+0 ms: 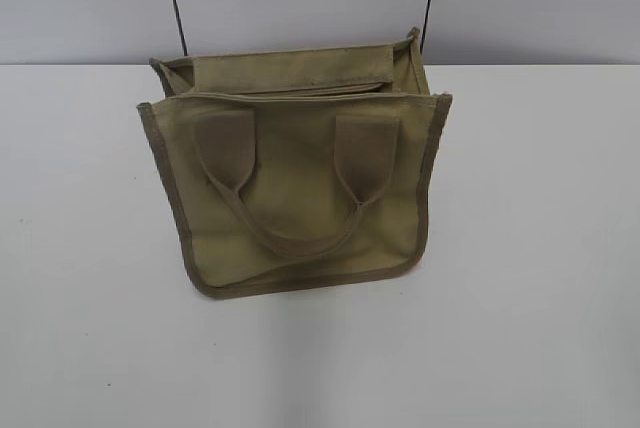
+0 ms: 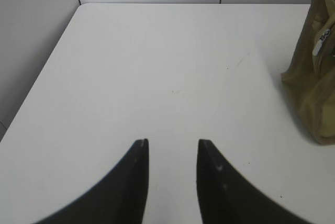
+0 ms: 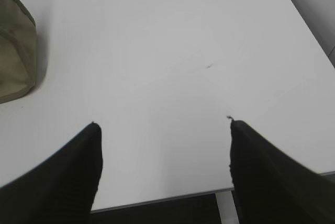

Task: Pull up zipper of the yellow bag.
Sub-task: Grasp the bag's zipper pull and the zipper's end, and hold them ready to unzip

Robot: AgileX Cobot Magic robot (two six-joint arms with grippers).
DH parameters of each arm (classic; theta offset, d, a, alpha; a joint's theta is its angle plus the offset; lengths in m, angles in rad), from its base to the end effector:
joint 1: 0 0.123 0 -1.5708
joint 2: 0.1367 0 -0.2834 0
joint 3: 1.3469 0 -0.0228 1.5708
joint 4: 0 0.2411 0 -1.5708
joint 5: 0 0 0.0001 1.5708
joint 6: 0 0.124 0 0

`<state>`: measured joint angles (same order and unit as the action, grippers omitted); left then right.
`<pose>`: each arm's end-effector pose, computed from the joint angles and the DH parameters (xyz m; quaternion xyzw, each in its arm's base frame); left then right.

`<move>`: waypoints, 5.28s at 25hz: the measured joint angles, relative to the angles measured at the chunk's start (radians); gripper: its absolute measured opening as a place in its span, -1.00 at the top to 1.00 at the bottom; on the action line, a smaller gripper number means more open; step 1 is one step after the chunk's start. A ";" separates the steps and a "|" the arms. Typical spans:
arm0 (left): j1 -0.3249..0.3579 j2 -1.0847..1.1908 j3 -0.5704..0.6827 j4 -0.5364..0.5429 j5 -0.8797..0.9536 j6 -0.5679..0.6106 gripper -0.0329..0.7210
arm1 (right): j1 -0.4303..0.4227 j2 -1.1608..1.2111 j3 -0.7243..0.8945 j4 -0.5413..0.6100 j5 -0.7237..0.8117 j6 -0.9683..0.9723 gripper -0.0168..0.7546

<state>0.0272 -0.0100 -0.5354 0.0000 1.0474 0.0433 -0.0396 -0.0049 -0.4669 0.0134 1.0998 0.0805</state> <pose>0.0133 0.0004 0.2697 0.0067 0.8375 0.0193 0.5460 0.0177 0.0008 0.2435 0.0519 0.8687 0.0168 0.4923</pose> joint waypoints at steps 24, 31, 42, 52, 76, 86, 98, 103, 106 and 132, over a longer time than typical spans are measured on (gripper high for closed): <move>-0.001 0.352 0.175 -0.014 -0.997 0.000 -0.55 | 0.000 0.000 0.000 0.000 0.000 0.000 -0.48; -0.001 0.768 0.269 -0.021 -1.439 0.000 -0.39 | 0.000 0.000 0.000 0.000 0.000 0.000 -0.48; -0.097 1.388 0.269 0.212 -1.917 -0.063 -0.30 | 0.000 0.000 0.000 0.000 0.000 0.000 -0.48; -0.097 1.789 0.254 0.605 -2.240 -0.094 -0.19 | 0.000 0.000 0.000 0.000 0.000 0.000 -0.48; -0.142 1.992 -0.021 0.834 -2.251 -0.170 0.06 | 0.000 0.000 0.000 0.000 0.000 0.000 -0.48; -0.187 2.020 -0.065 0.732 -2.259 -0.173 0.06 | 0.000 0.000 0.000 0.000 0.000 0.000 -0.48; -0.187 2.111 -0.089 0.735 -2.258 -0.173 0.10 | 0.000 0.000 0.000 0.000 0.000 0.000 -0.48; -0.187 2.111 -0.092 0.735 -2.258 -0.173 0.29 | 0.000 0.000 0.000 0.000 0.000 0.000 -0.48; -0.187 2.111 -0.092 0.734 -2.258 -0.173 0.44 | 0.000 0.000 0.000 0.000 0.000 0.000 -0.48; -0.188 1.903 0.059 0.316 -2.257 -0.014 0.90 | 0.000 0.000 0.000 0.000 0.000 0.000 -0.48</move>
<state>-0.1604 1.8927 -0.4766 0.3159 -1.2101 0.0297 -0.0396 -0.0049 -0.4669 0.0134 1.0998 0.0805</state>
